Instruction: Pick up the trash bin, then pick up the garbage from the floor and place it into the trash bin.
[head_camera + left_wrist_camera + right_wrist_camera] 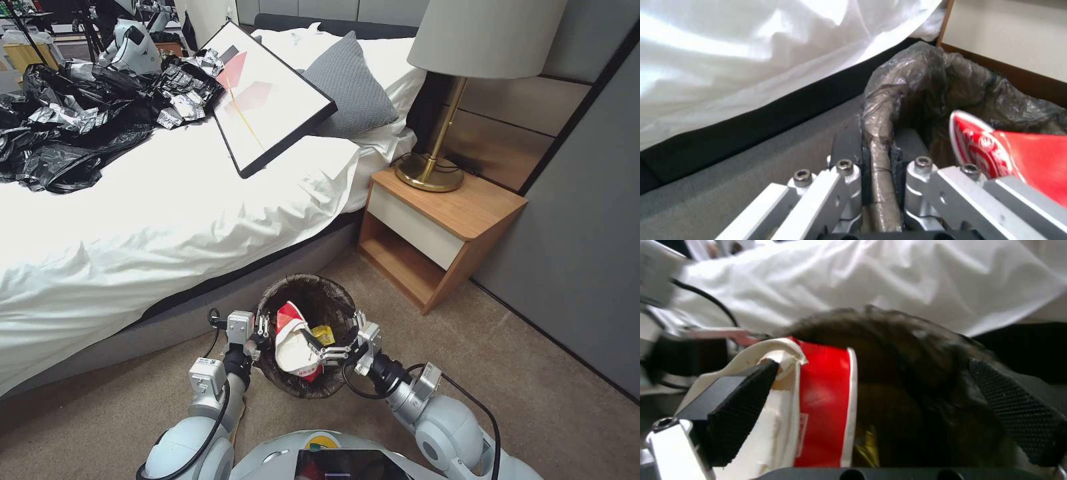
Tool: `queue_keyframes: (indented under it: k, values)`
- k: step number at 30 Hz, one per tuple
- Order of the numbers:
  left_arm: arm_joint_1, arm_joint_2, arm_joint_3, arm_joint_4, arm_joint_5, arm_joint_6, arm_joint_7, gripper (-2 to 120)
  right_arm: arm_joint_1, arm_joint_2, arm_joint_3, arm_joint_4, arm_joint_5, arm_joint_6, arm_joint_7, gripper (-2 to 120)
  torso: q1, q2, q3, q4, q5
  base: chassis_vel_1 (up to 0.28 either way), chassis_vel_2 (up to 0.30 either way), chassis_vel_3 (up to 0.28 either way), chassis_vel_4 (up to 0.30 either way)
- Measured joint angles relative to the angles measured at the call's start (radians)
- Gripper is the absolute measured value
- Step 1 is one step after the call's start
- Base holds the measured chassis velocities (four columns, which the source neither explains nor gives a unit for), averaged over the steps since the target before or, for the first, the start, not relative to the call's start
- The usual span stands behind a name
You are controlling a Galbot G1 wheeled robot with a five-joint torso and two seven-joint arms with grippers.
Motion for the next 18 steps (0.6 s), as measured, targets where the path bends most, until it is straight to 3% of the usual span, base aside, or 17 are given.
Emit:
queue_keyframes:
  k: [18]
  values:
    - [-0.021,0.005,-0.021,-0.006,-0.024,0.011,-0.004,7,-0.038,-0.027,0.066,0.004,-0.062,0.014,0.024,100,0.000,0.000,0.000,0.0000,0.0000,0.000,0.000,0.000,0.000]
